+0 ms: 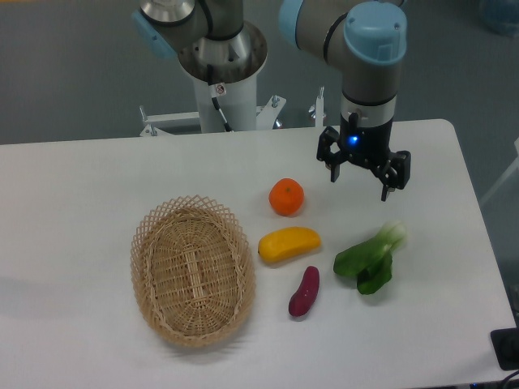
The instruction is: Pick up the green vegetable from the table
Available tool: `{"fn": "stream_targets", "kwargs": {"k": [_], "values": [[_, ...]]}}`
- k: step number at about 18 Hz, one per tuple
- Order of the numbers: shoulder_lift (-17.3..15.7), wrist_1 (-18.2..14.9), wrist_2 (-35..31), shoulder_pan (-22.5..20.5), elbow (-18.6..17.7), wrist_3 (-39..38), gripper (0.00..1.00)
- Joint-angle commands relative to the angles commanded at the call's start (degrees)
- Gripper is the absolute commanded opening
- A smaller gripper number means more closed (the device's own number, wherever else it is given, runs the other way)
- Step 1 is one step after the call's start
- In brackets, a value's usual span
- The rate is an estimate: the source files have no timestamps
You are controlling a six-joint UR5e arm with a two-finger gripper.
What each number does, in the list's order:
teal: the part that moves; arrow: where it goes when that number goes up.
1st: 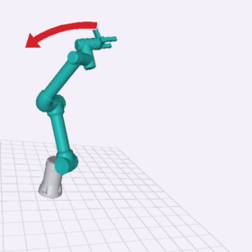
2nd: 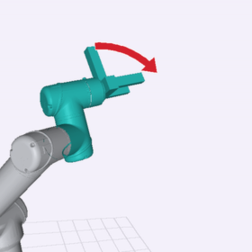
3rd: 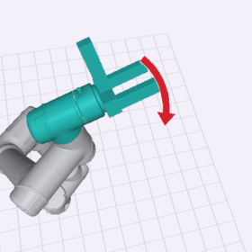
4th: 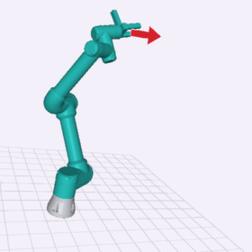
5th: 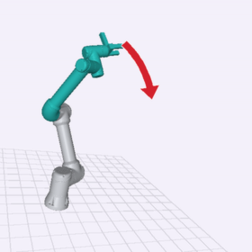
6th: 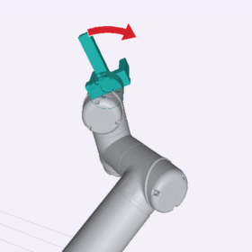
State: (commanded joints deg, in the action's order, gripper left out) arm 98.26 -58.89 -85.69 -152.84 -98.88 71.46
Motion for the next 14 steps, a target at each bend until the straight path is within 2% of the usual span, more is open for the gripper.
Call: {"fn": "stream_targets", "kwargs": {"k": [3,14], "values": [[0.1,1.9,0.0,0.0,-0.4,-0.1,1.00],[0.3,2.1,1.8,-0.3,-0.7,-3.3,1.00]]}}
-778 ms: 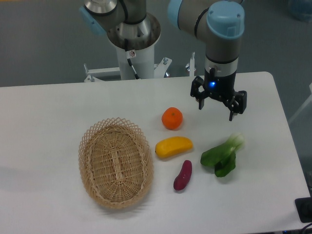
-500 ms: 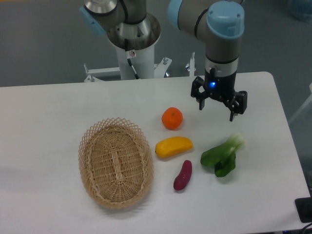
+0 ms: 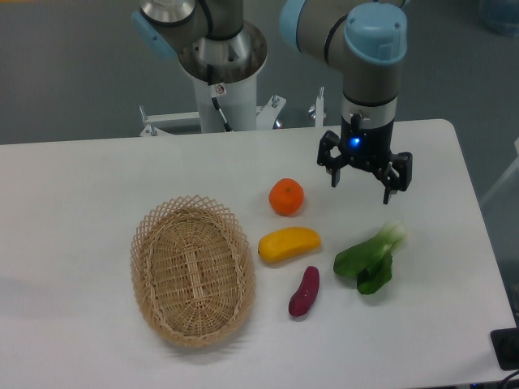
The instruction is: Pick up the green vegetable from the table
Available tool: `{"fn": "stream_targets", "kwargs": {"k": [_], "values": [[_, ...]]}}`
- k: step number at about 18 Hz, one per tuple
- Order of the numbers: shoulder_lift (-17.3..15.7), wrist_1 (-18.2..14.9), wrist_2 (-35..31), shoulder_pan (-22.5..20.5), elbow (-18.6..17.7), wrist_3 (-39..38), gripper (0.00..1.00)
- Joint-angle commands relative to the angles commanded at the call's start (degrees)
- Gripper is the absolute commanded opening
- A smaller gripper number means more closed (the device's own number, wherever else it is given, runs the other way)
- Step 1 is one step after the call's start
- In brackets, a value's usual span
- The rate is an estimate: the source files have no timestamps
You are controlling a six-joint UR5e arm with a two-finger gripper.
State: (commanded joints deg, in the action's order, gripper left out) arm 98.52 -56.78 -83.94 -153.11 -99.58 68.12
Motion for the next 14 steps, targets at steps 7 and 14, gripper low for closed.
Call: {"fn": "stream_targets", "kwargs": {"k": [7,14], "values": [[1.5,-0.1,0.1,0.3,-1.3,-0.1,1.00],[8.3,9.0,-0.1,-0.1,-0.2,1.1,1.00]]}}
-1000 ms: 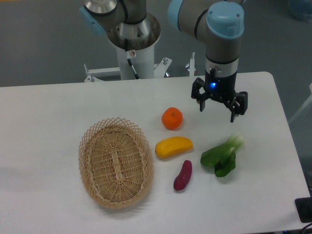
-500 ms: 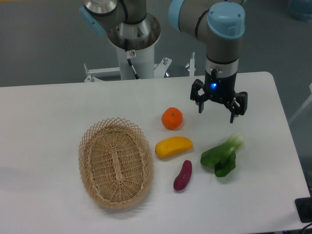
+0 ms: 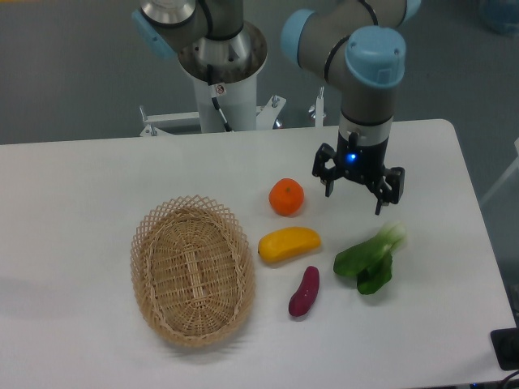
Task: Pick up the green vegetable from the table
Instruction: 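Move the open gripper over the green bok choy and lower it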
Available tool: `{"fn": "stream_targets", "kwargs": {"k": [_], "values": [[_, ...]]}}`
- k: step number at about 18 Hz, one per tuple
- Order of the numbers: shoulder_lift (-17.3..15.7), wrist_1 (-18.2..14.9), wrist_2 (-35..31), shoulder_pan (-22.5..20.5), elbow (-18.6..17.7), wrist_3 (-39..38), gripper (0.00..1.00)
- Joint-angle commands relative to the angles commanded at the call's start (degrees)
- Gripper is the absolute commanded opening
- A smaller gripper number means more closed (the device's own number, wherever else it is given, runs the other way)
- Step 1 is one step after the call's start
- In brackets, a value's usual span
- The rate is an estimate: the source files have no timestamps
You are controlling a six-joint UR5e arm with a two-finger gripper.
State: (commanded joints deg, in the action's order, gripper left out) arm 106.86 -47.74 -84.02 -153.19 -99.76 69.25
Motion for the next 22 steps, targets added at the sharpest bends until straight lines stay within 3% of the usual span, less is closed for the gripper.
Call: {"fn": "stream_targets", "kwargs": {"k": [6,14,22], "values": [[6.3,0.3,0.2,-2.7,5.1,4.6,1.00],[7.1,0.4,-0.6,-4.3,1.2,16.3,1.00],[10.6,1.0,-0.7,-4.7,0.9,15.9,1.00]]}}
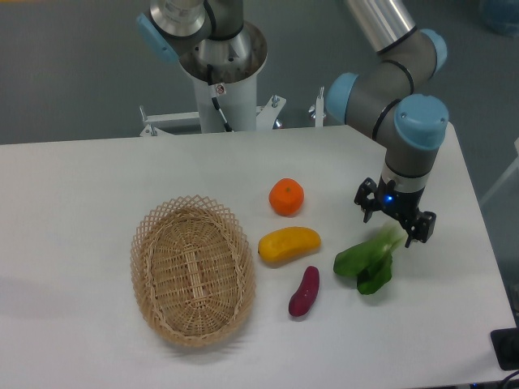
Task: Pick up the green vegetable from the table
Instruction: 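Move the open gripper over the green bok choy and lower it, then close the gripper on the bok choy stem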
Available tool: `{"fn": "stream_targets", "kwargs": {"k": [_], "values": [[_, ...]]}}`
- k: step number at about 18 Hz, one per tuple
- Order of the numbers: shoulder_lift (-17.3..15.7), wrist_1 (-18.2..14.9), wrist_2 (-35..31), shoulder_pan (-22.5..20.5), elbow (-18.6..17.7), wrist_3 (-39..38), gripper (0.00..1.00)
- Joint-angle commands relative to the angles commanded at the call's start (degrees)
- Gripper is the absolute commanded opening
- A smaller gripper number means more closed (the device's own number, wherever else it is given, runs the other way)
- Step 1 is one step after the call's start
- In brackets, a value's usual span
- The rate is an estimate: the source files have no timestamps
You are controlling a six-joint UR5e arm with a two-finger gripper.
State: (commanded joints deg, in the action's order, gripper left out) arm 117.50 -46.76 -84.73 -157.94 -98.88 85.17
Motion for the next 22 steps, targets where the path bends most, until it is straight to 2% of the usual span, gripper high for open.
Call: {"fn": "stream_targets", "kwargs": {"k": [5,7,10,12,15,22], "values": [[0.4,0.2,0.0,-0.3,-0.4,-0.2,1.00],[1.0,2.4,-0.1,-0.3,-1.0,-0.1,1.00],[1.1,3.0,-0.6,-0.4,-1.5,0.1,1.00],[1.7,3.3,-3.3,-0.3,-1.5,-0.2,1.00],[2.5,5.7,-4.8,0.0,-2.2,-0.2,1.00],[2.7,6.3,-4.7,0.1,-2.7,-0.3,1.00]]}}
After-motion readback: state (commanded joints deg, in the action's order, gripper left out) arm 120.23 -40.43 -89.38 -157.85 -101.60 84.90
